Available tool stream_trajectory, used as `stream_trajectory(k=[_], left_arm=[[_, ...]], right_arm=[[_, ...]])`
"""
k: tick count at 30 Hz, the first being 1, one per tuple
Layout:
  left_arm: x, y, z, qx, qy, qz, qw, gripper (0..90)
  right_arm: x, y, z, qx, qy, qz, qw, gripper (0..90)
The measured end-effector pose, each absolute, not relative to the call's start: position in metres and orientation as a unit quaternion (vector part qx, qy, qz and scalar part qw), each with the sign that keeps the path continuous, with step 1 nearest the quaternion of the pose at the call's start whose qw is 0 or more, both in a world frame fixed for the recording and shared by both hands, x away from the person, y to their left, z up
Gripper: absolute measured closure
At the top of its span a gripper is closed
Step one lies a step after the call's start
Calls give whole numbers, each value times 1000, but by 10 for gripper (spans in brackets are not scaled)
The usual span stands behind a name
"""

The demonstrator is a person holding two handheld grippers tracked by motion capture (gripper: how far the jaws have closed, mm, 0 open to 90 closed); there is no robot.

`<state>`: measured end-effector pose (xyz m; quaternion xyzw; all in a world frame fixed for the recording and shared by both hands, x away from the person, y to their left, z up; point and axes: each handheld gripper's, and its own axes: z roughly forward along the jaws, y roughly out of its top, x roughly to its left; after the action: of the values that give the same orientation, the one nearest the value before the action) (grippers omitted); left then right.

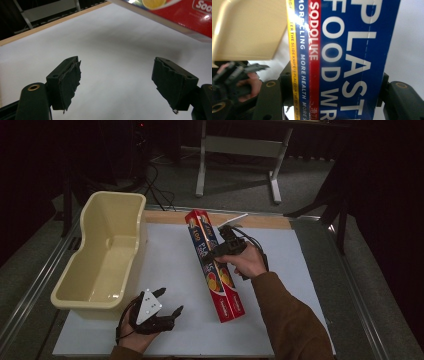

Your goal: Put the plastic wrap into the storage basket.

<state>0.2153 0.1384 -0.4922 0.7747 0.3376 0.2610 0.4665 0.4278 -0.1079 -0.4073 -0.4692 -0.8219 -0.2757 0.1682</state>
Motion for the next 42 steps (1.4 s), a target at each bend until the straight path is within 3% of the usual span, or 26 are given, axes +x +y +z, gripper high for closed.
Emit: stream_trajectory(k=[21,42], left_arm=[[215,139,-492,773,336,262,469,226],[215,138,-493,774,335,262,470,225]], right_arm=[[442,-80,-345,-474,-788,-345,191,412],[457,-43,-313,-485,-743,-399,231,411]])
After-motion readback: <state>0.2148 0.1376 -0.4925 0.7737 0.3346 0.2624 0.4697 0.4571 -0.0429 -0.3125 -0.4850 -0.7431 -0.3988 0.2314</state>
